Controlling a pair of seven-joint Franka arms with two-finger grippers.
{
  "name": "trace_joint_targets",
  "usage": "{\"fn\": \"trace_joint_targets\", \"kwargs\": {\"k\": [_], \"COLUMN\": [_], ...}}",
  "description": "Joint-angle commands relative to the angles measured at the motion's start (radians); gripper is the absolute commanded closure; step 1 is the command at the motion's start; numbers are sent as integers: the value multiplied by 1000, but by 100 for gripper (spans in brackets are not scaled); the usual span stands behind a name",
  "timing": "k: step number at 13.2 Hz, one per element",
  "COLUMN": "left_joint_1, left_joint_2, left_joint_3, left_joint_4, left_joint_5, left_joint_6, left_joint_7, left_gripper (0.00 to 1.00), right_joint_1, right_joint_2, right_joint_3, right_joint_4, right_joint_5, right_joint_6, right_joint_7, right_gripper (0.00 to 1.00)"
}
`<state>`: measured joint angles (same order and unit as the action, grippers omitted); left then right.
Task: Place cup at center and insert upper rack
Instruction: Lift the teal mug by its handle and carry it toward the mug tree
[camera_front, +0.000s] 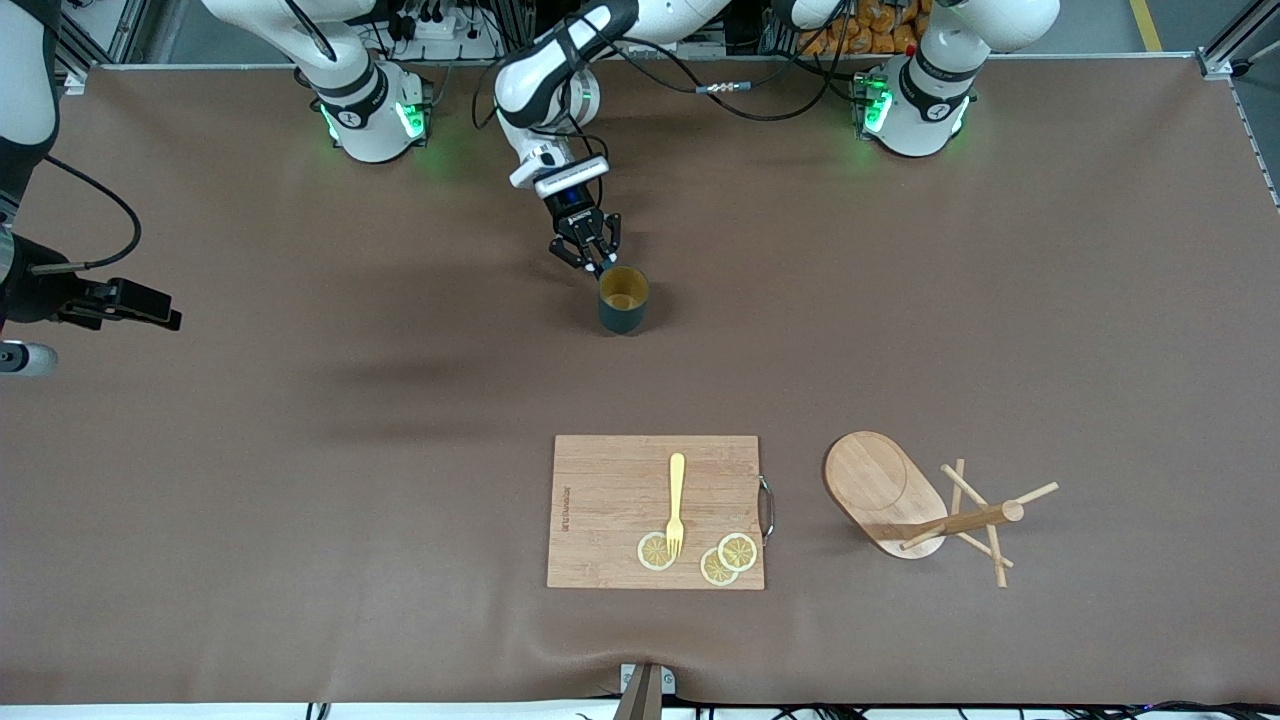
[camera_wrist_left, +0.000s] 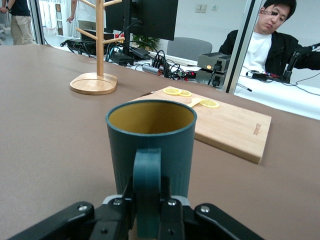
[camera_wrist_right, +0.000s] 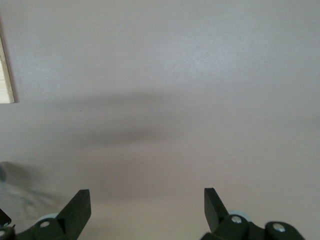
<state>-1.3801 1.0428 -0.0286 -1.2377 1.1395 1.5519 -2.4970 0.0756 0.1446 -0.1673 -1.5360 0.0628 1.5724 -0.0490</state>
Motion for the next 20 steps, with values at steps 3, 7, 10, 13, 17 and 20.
{"fn": "trace_joint_targets", "kwargs": {"k": [3, 7, 10, 13, 17, 20], "left_joint_1": [16, 32, 52, 72, 116, 159], "left_joint_2": [-110, -194, -214, -266, -395, -484], "left_joint_3": [-8, -5, -10, -10, -7, -4], "left_joint_4": [-16, -17, -17, -17, -17, -22], "left_joint_5": [-72, -149, -161, -211, -332, -440], "left_joint_6": [5, 30, 48, 62, 74, 74], "left_joint_7": [10, 13, 18, 52, 153, 220], "left_gripper": [100, 100, 100, 100, 100, 100], "right_joint_1": [9, 21, 26, 24, 20, 20], "right_joint_2": [-25, -51, -65, -97, -146, -161], "right_joint_3": [-1, 0, 3, 5, 3, 3], "right_joint_4": [2, 8, 16, 24, 22, 22], "right_joint_5": [15, 17, 14, -1, -36, -75], "right_joint_6": [-11, -29, -41, -77, -149, -150], "right_joint_7": [24, 21, 56, 69, 66, 63], "right_gripper": [0, 0, 0, 0, 0, 0]}}
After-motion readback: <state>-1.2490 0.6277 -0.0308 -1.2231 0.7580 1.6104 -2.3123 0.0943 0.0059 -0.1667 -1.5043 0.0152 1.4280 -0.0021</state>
